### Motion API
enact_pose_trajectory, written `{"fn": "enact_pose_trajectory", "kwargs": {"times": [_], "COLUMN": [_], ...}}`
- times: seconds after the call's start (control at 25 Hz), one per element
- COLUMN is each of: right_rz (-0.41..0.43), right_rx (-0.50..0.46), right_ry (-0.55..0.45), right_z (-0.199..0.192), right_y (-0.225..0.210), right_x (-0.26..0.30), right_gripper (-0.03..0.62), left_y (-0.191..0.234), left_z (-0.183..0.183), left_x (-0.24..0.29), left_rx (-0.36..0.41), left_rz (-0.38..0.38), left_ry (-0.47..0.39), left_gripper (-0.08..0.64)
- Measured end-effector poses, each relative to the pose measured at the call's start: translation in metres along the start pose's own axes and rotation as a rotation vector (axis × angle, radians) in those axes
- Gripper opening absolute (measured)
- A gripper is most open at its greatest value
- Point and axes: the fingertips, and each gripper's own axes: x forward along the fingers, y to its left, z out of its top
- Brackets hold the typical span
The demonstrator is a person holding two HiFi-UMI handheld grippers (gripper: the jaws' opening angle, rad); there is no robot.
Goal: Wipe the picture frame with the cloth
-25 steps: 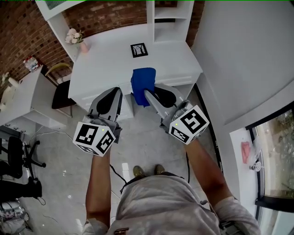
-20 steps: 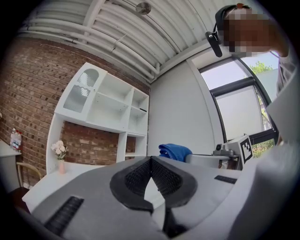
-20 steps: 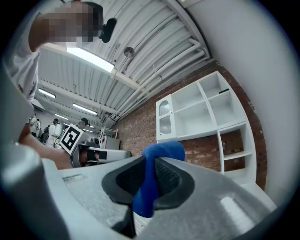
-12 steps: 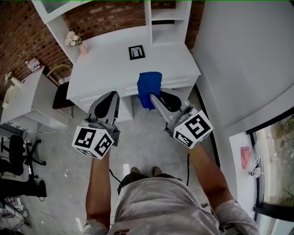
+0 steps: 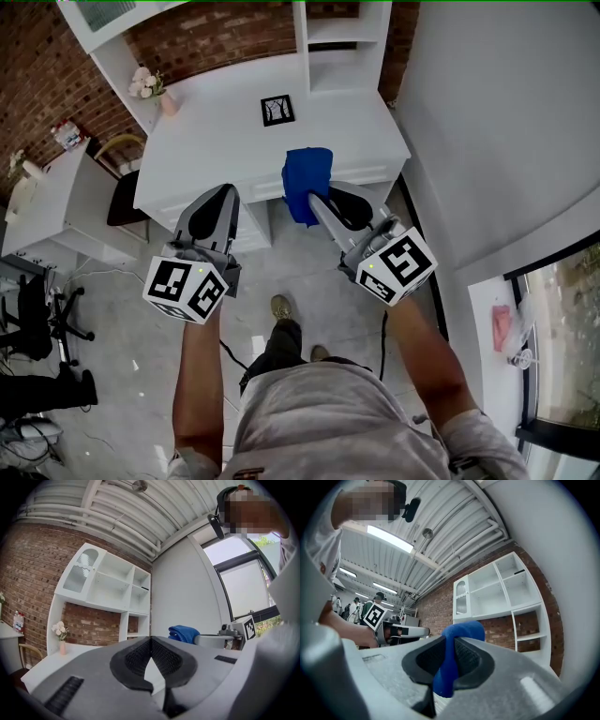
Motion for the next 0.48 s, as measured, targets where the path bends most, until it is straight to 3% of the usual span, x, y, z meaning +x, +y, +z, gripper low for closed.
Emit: {"fn": "enact_pose_trajectory", "kwargs": {"times": [0.48], "right_rz": [-0.041], "right_rx": [-0.054], "right_ry": [0.044], "right_z": [-0.024], "right_y": [-0.059], "right_x": [0.071], "right_gripper": [0.044], "left_y": [0.079], "left_z": [-0.016], "left_x": [0.069], "left_rx": [0.009], "left_rz": [-0.028], "left_ry": [-0.006], "left_gripper": [0.0]}}
